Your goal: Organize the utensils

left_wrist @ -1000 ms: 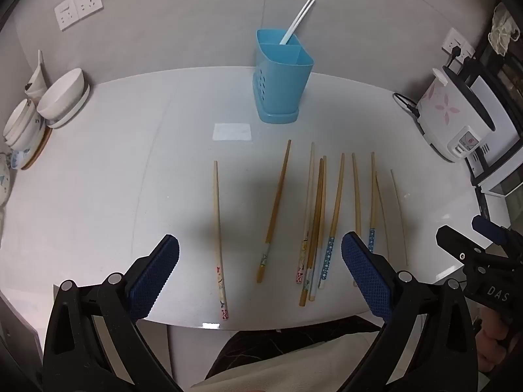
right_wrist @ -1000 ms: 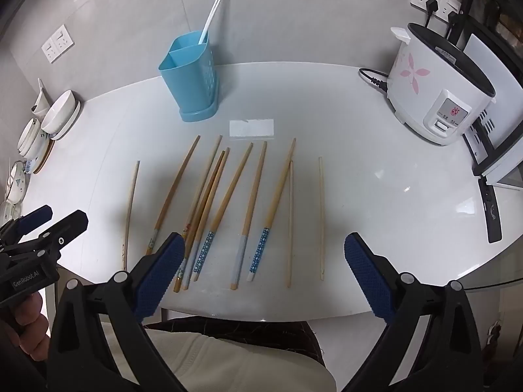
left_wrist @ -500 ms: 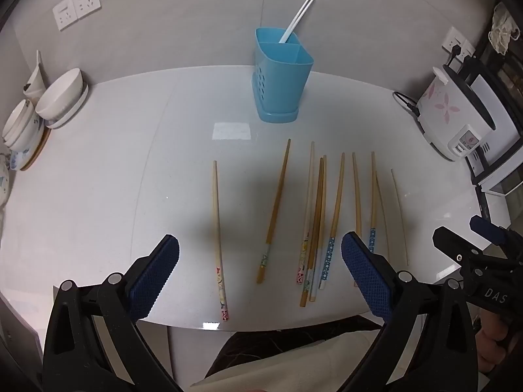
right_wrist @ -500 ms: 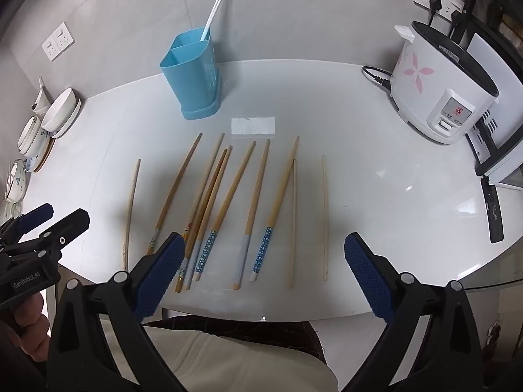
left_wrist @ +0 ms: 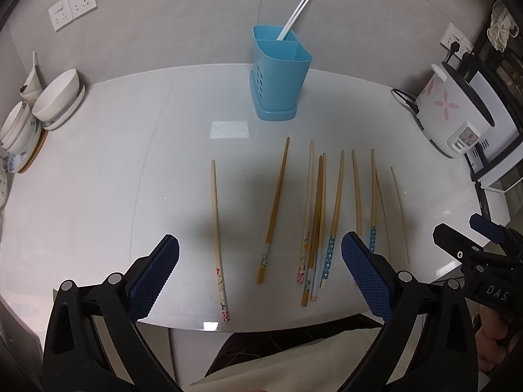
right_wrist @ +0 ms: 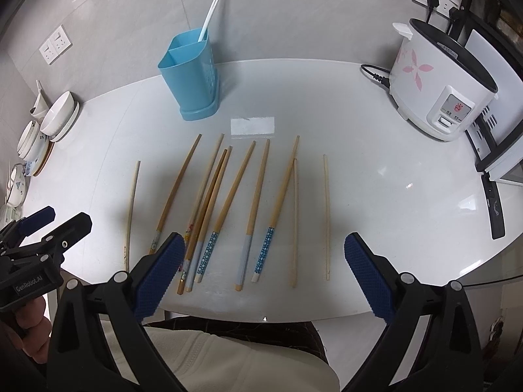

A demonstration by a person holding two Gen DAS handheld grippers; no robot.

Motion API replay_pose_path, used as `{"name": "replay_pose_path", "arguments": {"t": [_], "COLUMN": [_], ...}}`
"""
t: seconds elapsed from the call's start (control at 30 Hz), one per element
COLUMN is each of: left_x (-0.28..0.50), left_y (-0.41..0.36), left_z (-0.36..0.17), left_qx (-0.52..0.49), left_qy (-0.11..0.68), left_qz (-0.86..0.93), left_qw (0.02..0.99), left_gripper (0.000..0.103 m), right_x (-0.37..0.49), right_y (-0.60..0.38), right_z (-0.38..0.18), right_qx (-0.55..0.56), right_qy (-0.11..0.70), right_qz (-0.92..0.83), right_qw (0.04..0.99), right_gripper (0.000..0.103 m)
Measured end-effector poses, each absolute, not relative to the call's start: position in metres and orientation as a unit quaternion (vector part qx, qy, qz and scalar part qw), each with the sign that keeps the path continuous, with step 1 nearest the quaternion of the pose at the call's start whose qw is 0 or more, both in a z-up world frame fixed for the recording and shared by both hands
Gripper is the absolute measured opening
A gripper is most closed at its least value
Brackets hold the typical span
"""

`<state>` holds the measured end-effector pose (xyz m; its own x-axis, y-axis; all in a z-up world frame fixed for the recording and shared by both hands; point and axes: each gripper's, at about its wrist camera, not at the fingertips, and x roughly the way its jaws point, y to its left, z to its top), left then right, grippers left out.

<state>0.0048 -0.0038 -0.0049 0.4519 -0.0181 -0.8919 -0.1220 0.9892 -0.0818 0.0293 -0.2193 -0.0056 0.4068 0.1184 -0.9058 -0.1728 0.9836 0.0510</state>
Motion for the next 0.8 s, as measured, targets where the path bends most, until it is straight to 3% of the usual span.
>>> {"name": "replay_pose_path", "arguments": {"t": [0.8], "left_x": [0.0102], "left_y": [-0.0008], "left_z": [-0.0103], "left_qx": [-0.066], "left_qy": [0.529], "left_qz": [0.027], "left_qw": [0.846], "left_gripper": [0.097], "right_x": [0.0382], "right_y": [-0.2197], "right_z": [-0.0067], "right_qx": [-0.019], "right_qy": [0.542], "right_qz": [0.084], "right_qw": [0.836], "right_gripper": [0.094]}}
